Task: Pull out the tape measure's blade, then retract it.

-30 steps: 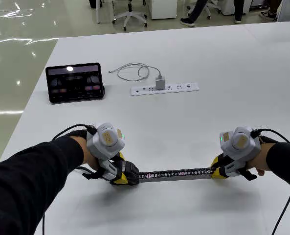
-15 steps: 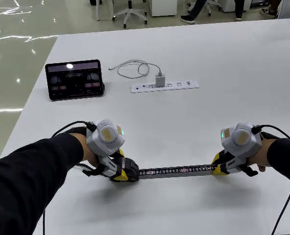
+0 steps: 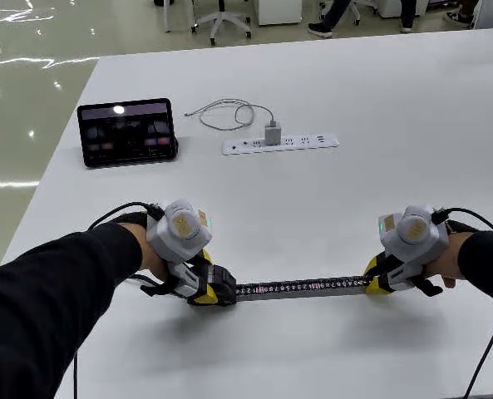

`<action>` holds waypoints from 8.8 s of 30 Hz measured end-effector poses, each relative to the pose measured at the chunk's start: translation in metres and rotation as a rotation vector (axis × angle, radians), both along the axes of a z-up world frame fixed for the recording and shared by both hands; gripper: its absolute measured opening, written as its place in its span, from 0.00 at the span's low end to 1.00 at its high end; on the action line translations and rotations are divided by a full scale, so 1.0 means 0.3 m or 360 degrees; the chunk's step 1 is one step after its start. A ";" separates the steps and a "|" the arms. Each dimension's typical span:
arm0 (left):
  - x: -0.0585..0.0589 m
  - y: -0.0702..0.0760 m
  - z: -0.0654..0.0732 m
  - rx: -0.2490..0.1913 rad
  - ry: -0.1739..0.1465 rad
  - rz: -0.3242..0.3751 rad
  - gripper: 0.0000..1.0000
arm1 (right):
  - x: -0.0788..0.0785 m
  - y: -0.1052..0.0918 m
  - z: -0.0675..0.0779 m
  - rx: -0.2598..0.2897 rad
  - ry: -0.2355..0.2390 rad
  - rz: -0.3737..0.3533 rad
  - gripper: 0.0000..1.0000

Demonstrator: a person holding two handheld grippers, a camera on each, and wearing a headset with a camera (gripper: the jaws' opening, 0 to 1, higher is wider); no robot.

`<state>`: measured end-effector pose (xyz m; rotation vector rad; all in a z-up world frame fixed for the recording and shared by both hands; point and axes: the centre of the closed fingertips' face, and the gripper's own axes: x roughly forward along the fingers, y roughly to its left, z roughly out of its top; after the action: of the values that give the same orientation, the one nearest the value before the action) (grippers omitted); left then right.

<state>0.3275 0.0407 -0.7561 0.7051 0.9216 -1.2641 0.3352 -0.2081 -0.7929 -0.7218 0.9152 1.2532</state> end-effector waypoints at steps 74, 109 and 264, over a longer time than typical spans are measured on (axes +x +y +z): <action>0.050 0.068 0.023 -0.0021 -0.0066 0.0315 0.88 | -0.017 -0.015 0.004 -0.0194 0.0015 -0.0065 0.55; 0.014 0.229 0.091 -0.0621 -0.0212 0.1191 1.00 | -0.016 -0.055 0.109 0.0419 -0.0312 -0.0868 1.00; -0.019 0.054 0.066 -0.0687 -0.0610 0.1779 1.00 | -0.038 -0.016 0.070 -0.0046 -0.0102 0.0055 0.73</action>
<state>0.3217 0.0568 -0.7364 0.0138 0.5303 -0.2744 0.3239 -0.2129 -0.7719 -0.7996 0.8729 1.2424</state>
